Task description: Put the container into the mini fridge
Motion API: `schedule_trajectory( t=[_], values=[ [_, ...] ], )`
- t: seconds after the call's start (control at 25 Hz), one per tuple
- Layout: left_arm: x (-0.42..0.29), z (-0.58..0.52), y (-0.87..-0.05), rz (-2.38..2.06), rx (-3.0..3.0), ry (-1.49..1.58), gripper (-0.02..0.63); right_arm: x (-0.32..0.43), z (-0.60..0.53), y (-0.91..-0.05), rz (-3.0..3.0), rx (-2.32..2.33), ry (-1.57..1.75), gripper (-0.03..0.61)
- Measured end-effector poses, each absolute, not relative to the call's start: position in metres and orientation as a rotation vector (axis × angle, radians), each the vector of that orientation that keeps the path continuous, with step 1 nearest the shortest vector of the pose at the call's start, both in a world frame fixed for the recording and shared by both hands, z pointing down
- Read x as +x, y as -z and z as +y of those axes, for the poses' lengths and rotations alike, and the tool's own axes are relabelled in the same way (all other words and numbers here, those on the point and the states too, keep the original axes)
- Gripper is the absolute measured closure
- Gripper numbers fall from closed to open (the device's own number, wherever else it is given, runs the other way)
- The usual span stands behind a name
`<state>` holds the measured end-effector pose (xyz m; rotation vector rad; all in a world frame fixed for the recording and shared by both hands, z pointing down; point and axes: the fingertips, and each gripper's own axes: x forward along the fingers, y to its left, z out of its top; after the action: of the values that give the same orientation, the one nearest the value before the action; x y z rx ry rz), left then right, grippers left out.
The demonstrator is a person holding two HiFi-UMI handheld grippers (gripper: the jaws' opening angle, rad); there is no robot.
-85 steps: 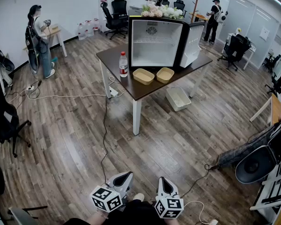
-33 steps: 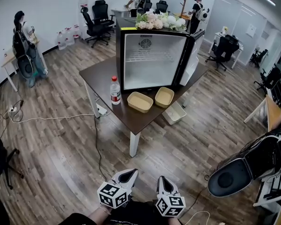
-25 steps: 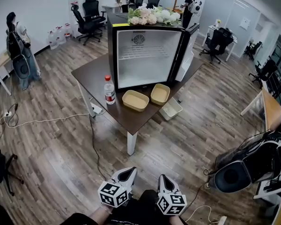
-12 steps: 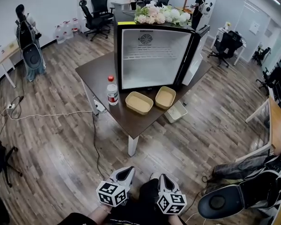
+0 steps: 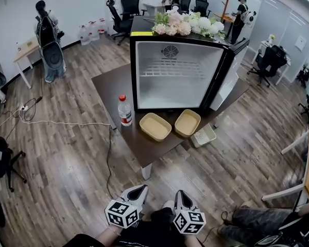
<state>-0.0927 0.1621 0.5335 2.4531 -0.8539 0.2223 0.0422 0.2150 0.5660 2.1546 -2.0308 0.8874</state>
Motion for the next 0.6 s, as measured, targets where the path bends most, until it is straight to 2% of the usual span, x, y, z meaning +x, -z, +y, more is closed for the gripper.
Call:
schedule_trajectory(
  t=[0.6],
  values=[
    [0.032, 0.12, -0.532, -0.963, 2.397, -0.181, 0.606, 0.174, 0.164, -0.561, -2.113, 2.048, -0.893, 0.571]
  ],
)
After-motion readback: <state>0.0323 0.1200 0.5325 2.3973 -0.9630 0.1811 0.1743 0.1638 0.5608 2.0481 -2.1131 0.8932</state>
